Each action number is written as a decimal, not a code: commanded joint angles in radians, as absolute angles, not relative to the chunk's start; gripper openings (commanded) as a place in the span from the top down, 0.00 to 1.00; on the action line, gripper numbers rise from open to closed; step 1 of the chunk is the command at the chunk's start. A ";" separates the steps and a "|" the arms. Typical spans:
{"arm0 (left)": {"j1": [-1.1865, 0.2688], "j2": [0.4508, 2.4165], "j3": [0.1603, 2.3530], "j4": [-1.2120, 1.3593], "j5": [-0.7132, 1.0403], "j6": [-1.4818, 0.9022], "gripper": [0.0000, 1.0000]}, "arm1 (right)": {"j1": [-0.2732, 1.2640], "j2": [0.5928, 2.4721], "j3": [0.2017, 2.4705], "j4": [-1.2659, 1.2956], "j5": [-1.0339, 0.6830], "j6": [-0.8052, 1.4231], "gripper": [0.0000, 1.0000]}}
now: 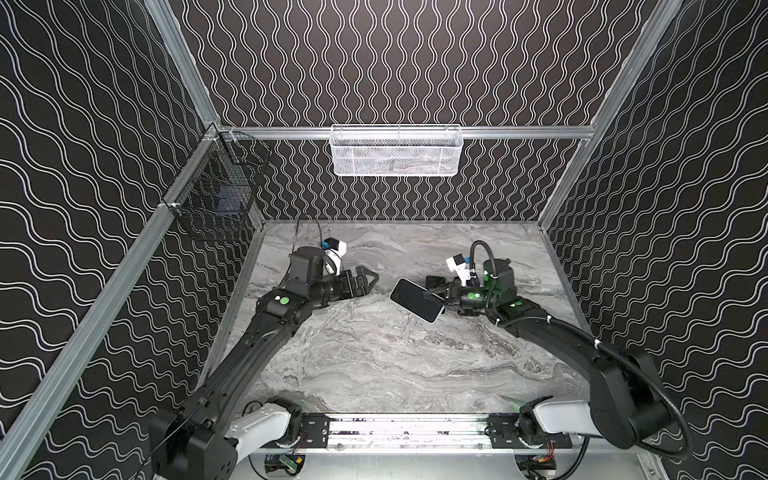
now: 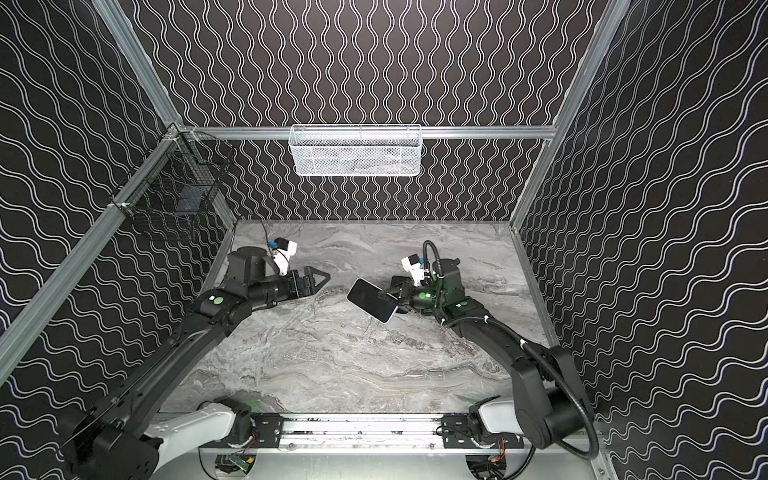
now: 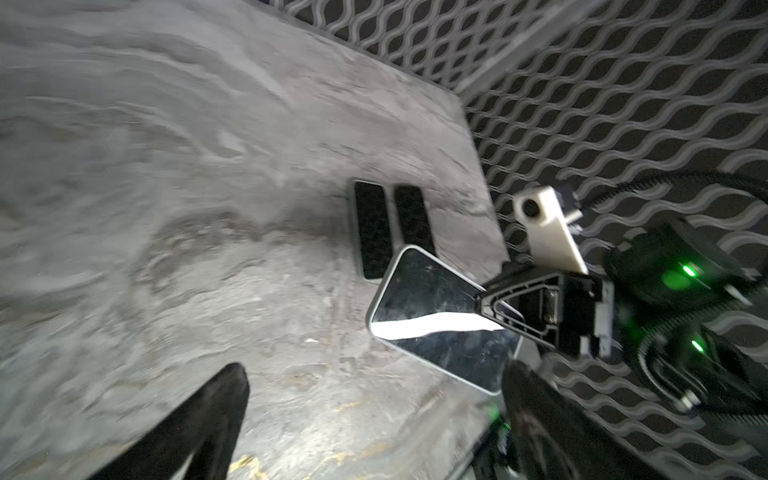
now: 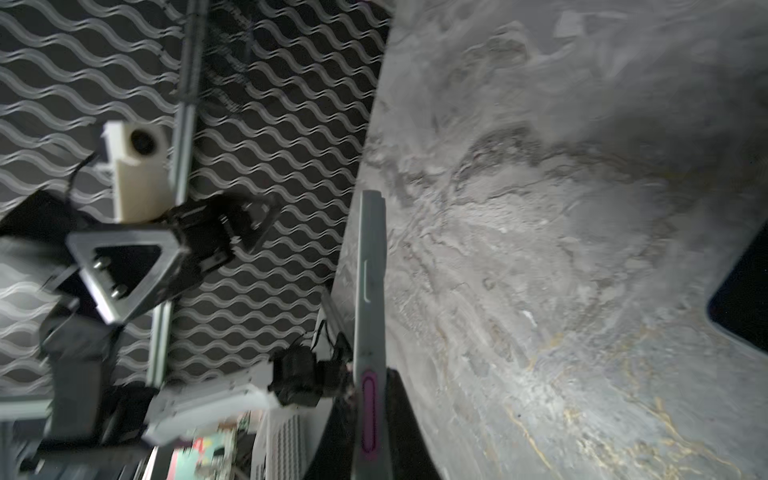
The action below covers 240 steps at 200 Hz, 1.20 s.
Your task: Put the phone into the phone case
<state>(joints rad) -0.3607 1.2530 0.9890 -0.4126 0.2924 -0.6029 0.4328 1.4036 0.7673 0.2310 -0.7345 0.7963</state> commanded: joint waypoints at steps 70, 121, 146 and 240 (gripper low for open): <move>-0.356 1.184 0.910 -0.496 -0.156 -0.701 0.02 | 0.764 1.850 1.041 0.274 0.258 1.032 1.00; -0.356 1.177 0.902 -0.489 -0.147 -0.700 0.02 | 0.809 1.995 1.100 0.328 0.261 1.013 0.80; -0.355 1.183 0.908 -0.497 -0.158 -0.700 0.02 | 0.813 2.012 1.083 0.346 0.249 1.027 0.76; -0.328 1.130 0.898 -0.482 -0.515 -0.486 0.02 | 0.756 1.695 1.041 0.111 0.402 0.762 0.31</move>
